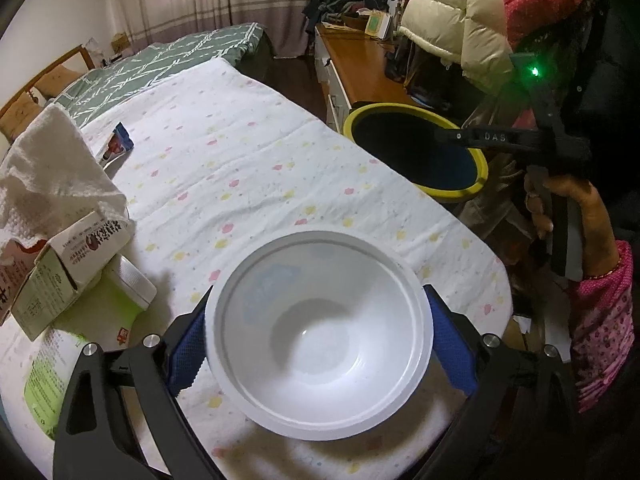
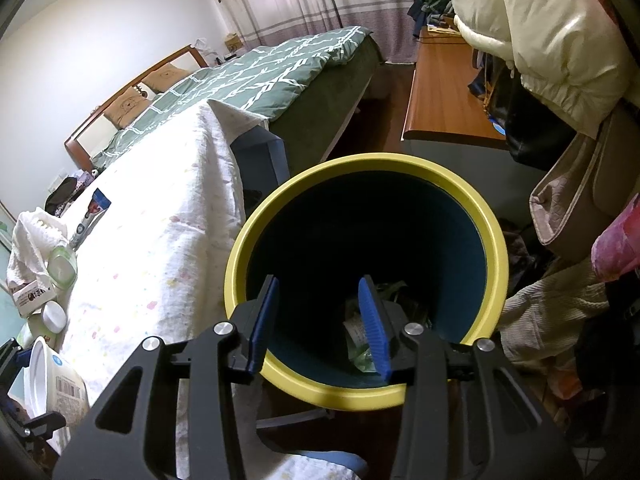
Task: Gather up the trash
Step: 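Grasp the white plastic bowl by its rim with the left tool, then carry the white bowl over the bin and drop it in with the left tool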
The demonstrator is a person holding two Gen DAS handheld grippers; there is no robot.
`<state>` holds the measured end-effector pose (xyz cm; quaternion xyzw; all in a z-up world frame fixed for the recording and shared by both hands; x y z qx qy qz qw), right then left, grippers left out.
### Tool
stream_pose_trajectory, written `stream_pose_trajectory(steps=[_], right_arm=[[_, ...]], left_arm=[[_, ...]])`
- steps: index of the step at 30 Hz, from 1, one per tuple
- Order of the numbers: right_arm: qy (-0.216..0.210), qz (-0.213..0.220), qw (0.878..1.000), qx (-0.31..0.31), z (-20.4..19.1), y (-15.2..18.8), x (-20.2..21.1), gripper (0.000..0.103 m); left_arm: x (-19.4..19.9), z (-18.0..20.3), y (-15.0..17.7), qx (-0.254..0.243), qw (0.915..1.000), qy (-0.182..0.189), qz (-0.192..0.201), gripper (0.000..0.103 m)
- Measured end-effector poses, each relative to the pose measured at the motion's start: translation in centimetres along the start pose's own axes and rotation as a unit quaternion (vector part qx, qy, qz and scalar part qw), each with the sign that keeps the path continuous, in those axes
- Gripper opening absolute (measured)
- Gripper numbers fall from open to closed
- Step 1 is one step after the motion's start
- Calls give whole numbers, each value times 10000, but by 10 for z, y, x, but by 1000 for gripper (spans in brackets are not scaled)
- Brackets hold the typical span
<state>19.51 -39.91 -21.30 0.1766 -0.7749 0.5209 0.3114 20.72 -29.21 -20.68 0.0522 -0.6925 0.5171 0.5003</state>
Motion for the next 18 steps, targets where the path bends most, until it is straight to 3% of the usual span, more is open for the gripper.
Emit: stream_pose_trajectory(steps=[6,11,18], right_arm=[[-25,84,10000,17,0,0,8,40],[177,305,9994,29,10,7,34,40],[498,523,9974,-5,33,20,73,40]], left_arm=[[11,8,-19,-128,9997,86,215,93],[10,24,-57,-402,9981,176,428,93],[-29,65,-121,-674,9944,671,471,93]])
Point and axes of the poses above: each gripper's, at about its wrist camera, not at the fingertips, and x roughly against the way its jaws point, z to its right, y to its underside, the point moved 10 cm from there along -x, roughly the way its jaws point, and after that the axes turned 7 degrees about z, right-handed, at the moved point
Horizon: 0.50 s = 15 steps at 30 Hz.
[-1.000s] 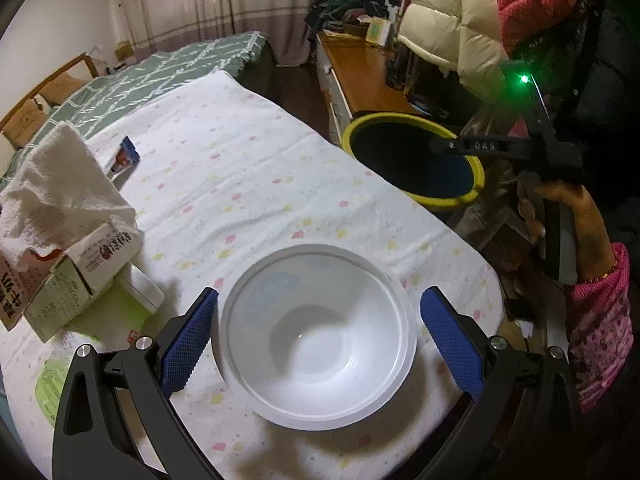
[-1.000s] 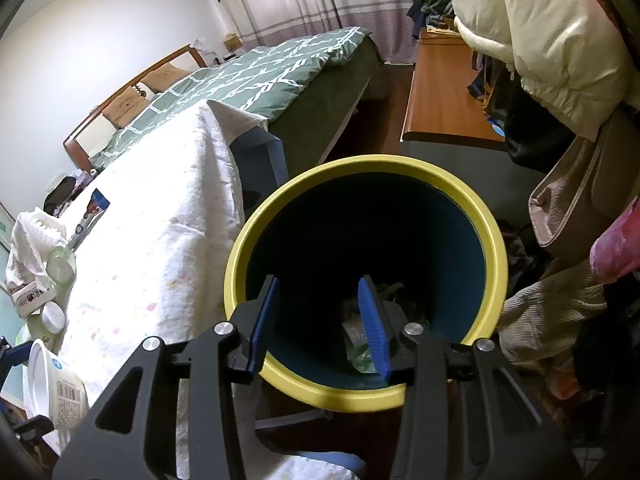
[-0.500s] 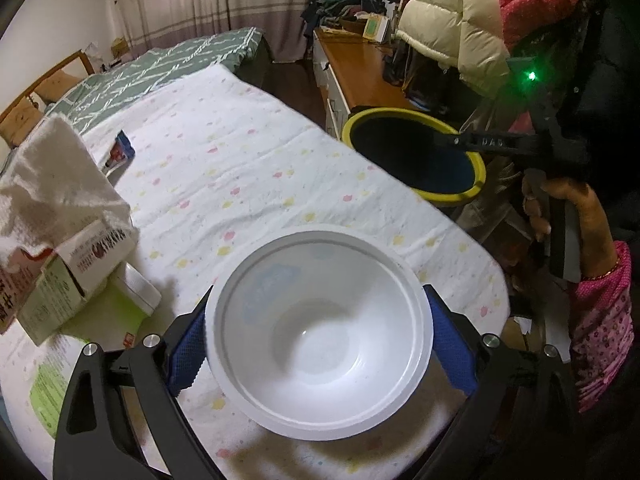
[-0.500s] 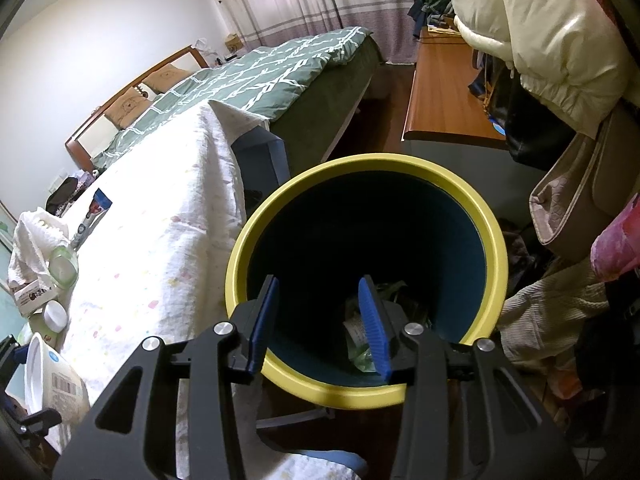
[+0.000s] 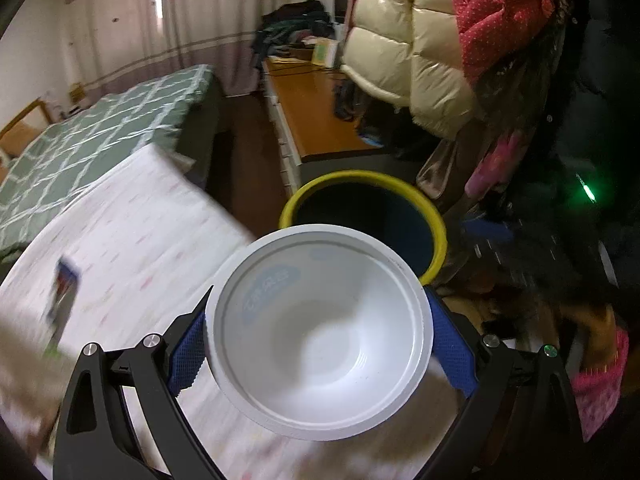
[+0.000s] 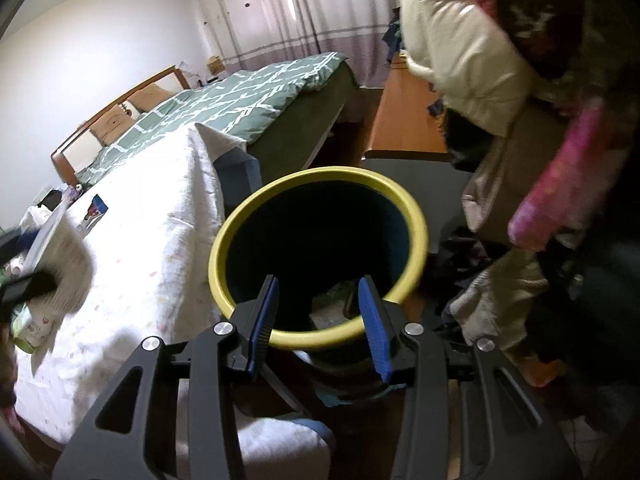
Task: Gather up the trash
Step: 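Carry the white bowl over the bin and drop it in with the left tool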
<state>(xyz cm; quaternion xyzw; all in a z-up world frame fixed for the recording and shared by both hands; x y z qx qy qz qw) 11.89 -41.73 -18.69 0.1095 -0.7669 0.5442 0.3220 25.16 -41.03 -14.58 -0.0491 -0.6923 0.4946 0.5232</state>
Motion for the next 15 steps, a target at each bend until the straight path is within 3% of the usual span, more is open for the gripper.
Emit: stream_pose_trajectory(steps=[5,10,15], right_arm=[[149,33,9998,-129,20,8,15,40],[269,-74,9993,-240,36,19,18,40],[338,-154,9988,-328,45,26,18,40]], left_arm=[[-60,29,-41,-149,9992,337,-178,93],[-114,50,-51,-158,9971,567,-479,94],[-158,57,-50,-160,9965,482,-668,94]])
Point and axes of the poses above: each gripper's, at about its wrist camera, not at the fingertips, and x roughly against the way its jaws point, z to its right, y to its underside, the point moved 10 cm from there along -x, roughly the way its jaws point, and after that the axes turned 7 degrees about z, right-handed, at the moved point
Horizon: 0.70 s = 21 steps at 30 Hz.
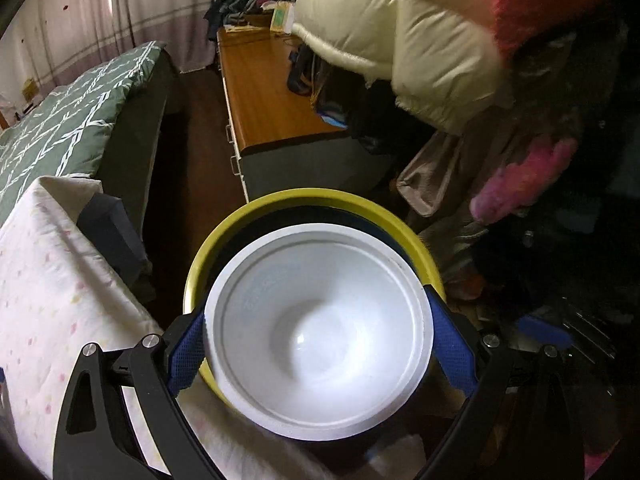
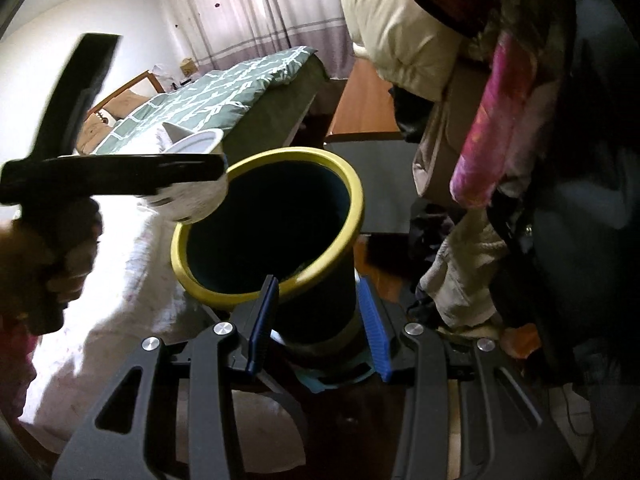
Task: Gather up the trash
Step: 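Carry the white bowl over the bin and drop it in with the left tool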
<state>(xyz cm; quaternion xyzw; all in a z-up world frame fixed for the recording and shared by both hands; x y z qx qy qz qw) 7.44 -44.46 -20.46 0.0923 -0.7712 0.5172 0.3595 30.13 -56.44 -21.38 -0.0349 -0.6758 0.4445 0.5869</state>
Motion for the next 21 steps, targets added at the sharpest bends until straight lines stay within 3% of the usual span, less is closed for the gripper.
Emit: stream_pose_trajectory(steps=[4,10,18,21], right_arm=[[12,-48,10000,-20,2,3,-1,44],[-64,-59,10000,33,-7,1,-1,44],[-217,-31,9995,206,-31,3,6,46],[-332,-45,9989,333,-47,5,7,46]], left_arm=[[-15,-6,-2,154,9998,-59,-73,95],[3,-7,-6,172,9998,-12,110,98],[93,-21,13,491,9962,-62,714,98],[152,-44,40,714,9912,-425,1029,98]])
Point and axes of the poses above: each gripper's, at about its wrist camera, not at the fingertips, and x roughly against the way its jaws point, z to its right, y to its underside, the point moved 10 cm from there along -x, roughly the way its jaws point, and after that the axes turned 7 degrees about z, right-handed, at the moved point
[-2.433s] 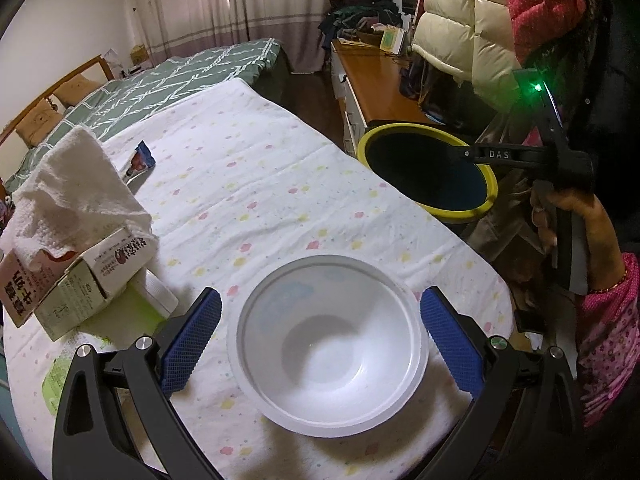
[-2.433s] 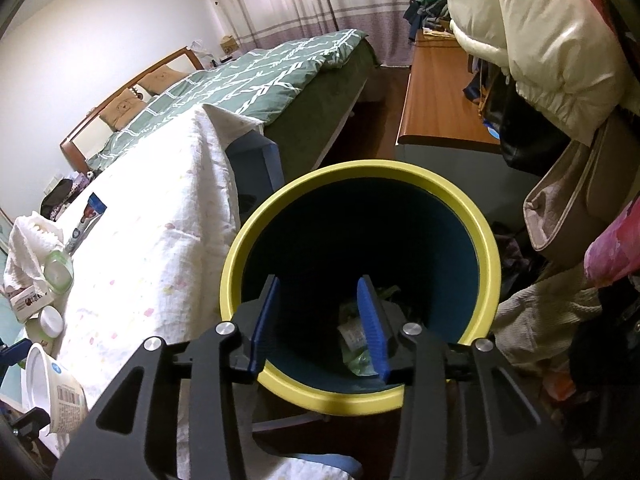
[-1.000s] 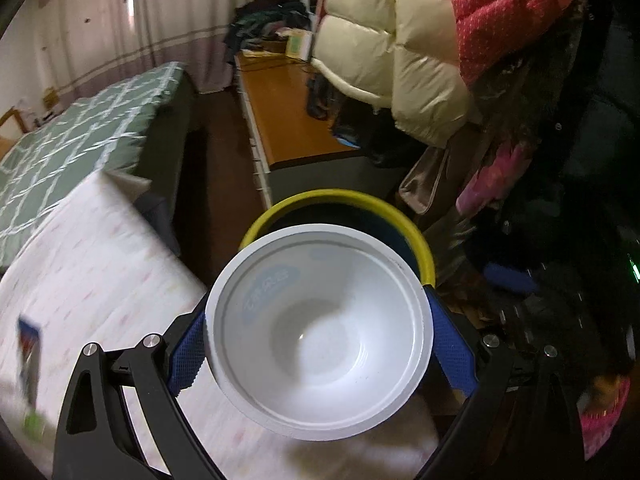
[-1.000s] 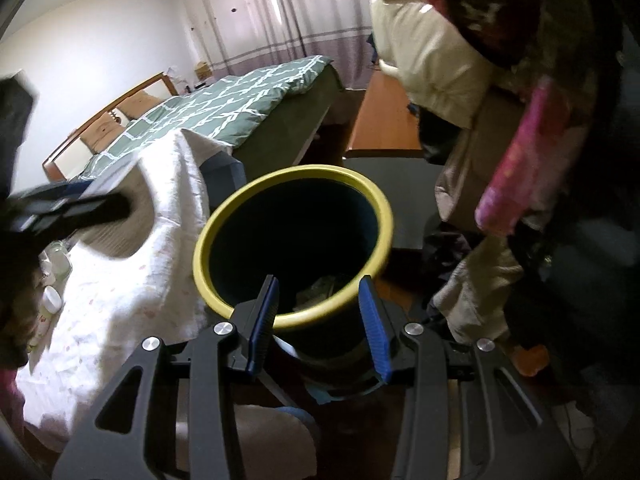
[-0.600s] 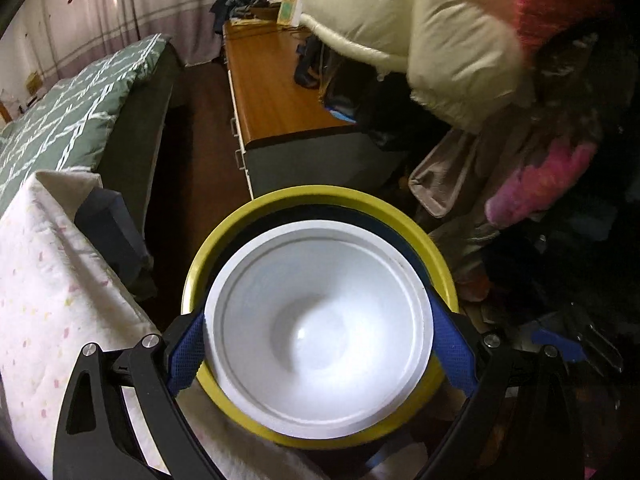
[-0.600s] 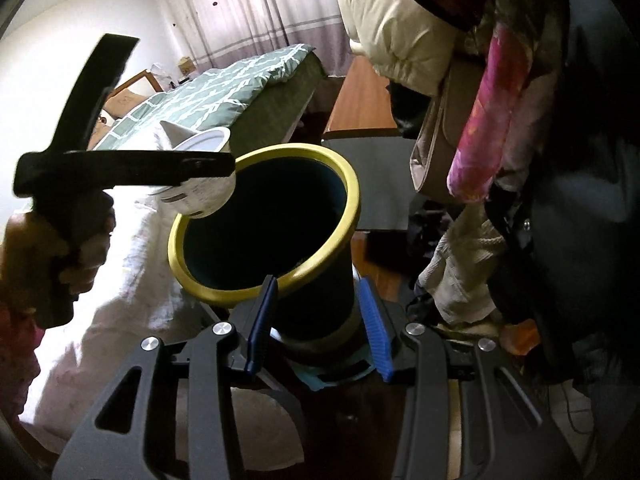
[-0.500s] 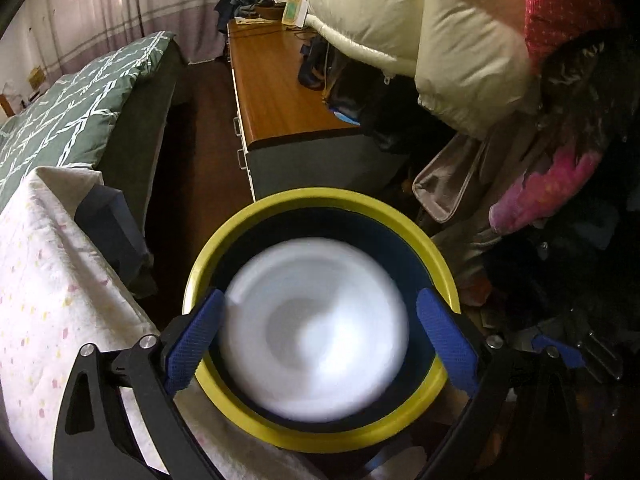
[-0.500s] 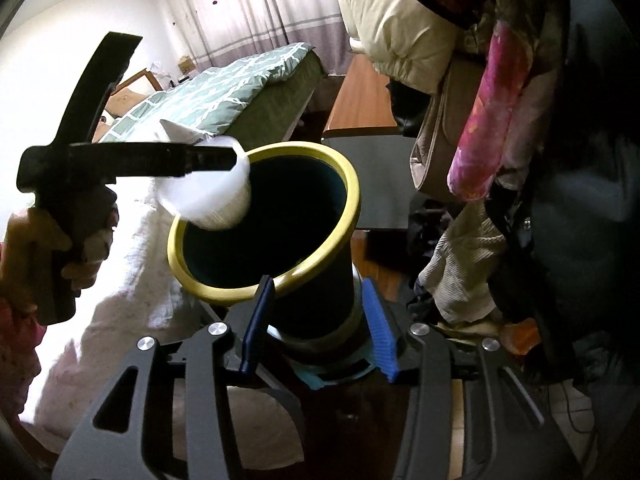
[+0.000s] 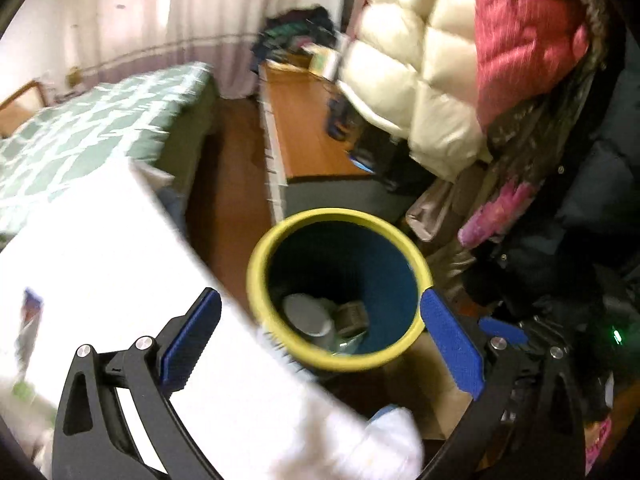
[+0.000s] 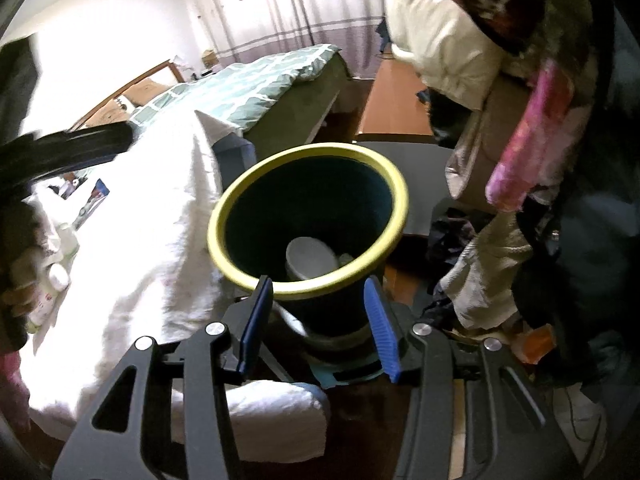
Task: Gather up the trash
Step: 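Carry the white bowl over the bin and drop it in with the left tool, then grasp the white tissue with the right tool and lift it off the carton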
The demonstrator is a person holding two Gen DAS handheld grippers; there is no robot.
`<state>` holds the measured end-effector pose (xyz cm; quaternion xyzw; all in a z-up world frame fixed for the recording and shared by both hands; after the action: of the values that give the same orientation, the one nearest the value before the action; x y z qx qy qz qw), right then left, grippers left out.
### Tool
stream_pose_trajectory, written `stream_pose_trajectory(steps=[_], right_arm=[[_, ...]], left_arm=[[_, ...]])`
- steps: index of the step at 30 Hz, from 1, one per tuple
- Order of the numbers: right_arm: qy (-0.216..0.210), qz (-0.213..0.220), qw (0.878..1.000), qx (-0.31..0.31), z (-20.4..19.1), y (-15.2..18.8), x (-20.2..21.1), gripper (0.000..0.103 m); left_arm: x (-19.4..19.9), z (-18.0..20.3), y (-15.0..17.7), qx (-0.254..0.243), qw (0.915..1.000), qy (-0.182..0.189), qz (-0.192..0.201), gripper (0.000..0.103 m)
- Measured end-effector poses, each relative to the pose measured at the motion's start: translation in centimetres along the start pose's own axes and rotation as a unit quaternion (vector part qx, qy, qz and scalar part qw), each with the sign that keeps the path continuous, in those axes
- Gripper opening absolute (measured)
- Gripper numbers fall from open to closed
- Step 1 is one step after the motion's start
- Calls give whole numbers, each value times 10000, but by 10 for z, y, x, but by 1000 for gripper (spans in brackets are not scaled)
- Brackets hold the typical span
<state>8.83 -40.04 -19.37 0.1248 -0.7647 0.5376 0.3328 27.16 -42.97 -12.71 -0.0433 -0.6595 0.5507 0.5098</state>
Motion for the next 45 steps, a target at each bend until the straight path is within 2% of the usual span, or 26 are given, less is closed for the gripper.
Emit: stream_pose_trajectory(steps=[3,6,8,13,17,22,26,28,32,38,39,40,41,43,45], right_arm=[[-157,-52,9997,170,-23,3,-3,48],[-358,-119,9986,370,-51,7,-8,48],[-499,-155,9973,518,-74,9,-10,48],[-985,-215,9904,948,-143,11,-13,48],[-1499,-234,9807,1235,-208,8,-16,48],[-2224,0,9618,1598,-301,-19,-9,48],[-2580,105,9476,1883,-366,-37,-12,48],[-2623,97,9437,2013,-394,-44,-21,48],[-2513,10,9421,2220,-422,-47,-43,52],[-2395,-219,9442,2252,-431,-46,-64,53],[-2415,-255,9430,2276,-431,-44,-65,50],[-2456,-307,9403,2336,-433,-42,-64,37],[-2472,-335,9387,2380,-434,-40,-64,19],[-2520,-307,9356,2455,-434,-38,-57,4],[-2595,-204,9327,2497,-437,-41,-47,2]], left_arm=[[54,-30,11,276,9987,-277,331,98],[124,-71,35,587,9929,-743,715,98],[157,-92,51,724,9886,-1013,848,98],[238,-146,100,1099,9697,-1861,1143,98],[282,-179,139,1451,9558,-2238,1239,98],[304,-202,167,1651,9476,-2430,1253,98],[310,-210,174,1719,9456,-2419,1331,98],[311,-214,177,1776,9459,-2355,1350,98],[306,-215,182,1836,9471,-2273,1328,98],[303,-220,186,1948,9477,-2160,1311,98],[304,-221,185,1949,9477,-2155,1320,98],[304,-221,184,1943,9477,-2154,1334,98],[305,-222,184,1942,9475,-2155,1349,98],[305,-222,183,1942,9476,-2135,1373,98],[303,-222,184,1942,9479,-2127,1364,98]])
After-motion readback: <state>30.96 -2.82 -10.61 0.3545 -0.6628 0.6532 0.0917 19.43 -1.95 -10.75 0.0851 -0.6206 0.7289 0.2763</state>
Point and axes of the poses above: each gripper's, at about its wrist camera, not at the fingertips, and x roughly against the way its jaws point, z to its right, y to its underside, the point moved 10 cm from there along -x, roughly the way its jaws point, and after that the axes turned 7 degrees about z, right-handed, at the moved point
